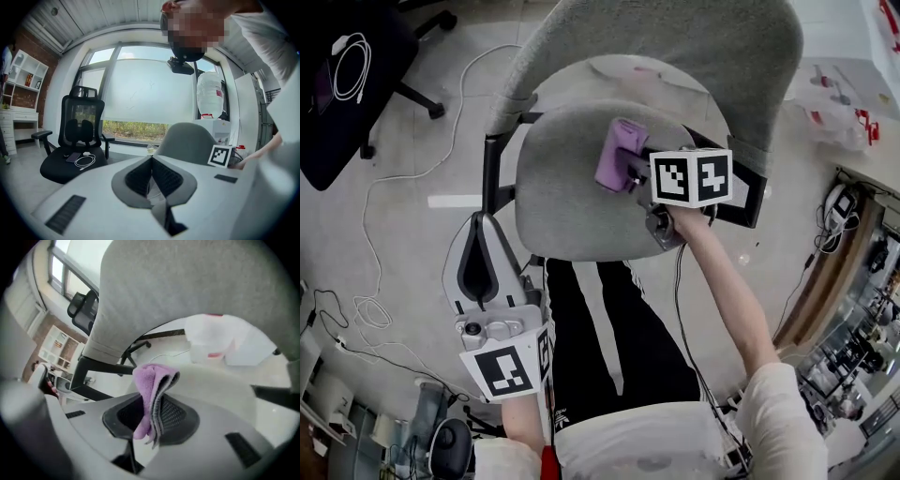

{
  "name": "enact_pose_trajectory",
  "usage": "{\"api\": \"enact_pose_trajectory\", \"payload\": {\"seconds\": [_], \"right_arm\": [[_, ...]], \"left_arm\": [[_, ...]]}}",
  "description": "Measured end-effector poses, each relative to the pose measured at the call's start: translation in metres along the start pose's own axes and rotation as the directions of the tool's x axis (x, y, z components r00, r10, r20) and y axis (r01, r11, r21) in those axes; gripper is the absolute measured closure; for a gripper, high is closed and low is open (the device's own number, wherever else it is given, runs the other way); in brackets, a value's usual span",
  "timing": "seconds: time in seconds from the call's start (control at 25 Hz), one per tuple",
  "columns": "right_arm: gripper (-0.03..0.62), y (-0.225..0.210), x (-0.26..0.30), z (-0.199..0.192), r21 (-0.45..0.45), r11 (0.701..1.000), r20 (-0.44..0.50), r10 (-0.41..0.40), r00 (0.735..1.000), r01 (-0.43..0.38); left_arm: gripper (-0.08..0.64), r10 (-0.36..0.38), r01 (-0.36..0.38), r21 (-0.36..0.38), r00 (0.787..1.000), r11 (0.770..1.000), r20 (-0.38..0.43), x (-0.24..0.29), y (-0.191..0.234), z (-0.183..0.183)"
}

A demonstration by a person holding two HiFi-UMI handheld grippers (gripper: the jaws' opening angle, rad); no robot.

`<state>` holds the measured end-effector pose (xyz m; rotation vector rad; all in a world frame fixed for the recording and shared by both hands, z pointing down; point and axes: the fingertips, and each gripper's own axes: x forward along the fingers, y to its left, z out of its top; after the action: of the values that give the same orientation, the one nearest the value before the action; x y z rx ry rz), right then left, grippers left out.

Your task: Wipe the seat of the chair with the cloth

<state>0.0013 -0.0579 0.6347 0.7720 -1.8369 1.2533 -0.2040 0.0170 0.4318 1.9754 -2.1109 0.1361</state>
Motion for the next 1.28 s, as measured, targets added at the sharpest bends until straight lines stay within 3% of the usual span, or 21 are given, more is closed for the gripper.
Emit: {"api": "enact_pose_trajectory", "payload": {"seconds": [0.12,0.24,0.4,0.56,0.84,1.28], "right_arm": [[0.505,0.049,0.057,-0.023,0.078,0.989,-0.092,0.132,0.987,-0.125],[0.505,0.082,0.101,-0.038,0.131,0.977,-0.135,0.188,0.973,-0.17],[0.505,0.114,0.132,-0.049,0.109,0.98,-0.167,0.186,0.968,-0.169],[0.505,0.118,0.144,-0.056,0.062,0.987,-0.192,0.155,0.969,-0.145],[0.505,0.089,0.125,-0.059,0.027,0.994,-0.186,0.109,0.976,-0.106],[0.504,-0.032,0.054,-0.076,0.03,0.998,-0.182,-0.057,0.982,0.063]], "left_arm": [[0.548,0.007,-0.007,-0.02,1.0,1.0,-0.006,-0.001,0.004,-0.003],[0.548,0.007,-0.007,-0.037,1.0,0.999,-0.012,-0.001,0.004,-0.007],[0.548,0.009,-0.01,-0.039,1.0,0.999,-0.026,-0.004,0.008,-0.018],[0.548,0.009,-0.011,-0.047,0.999,0.999,-0.042,-0.005,0.007,-0.025],[0.548,0.003,-0.004,-0.038,0.999,0.999,-0.037,-0.001,0.006,-0.022],[0.548,-0.062,0.062,-0.013,0.997,0.998,-0.037,0.018,-0.022,-0.017]]}}
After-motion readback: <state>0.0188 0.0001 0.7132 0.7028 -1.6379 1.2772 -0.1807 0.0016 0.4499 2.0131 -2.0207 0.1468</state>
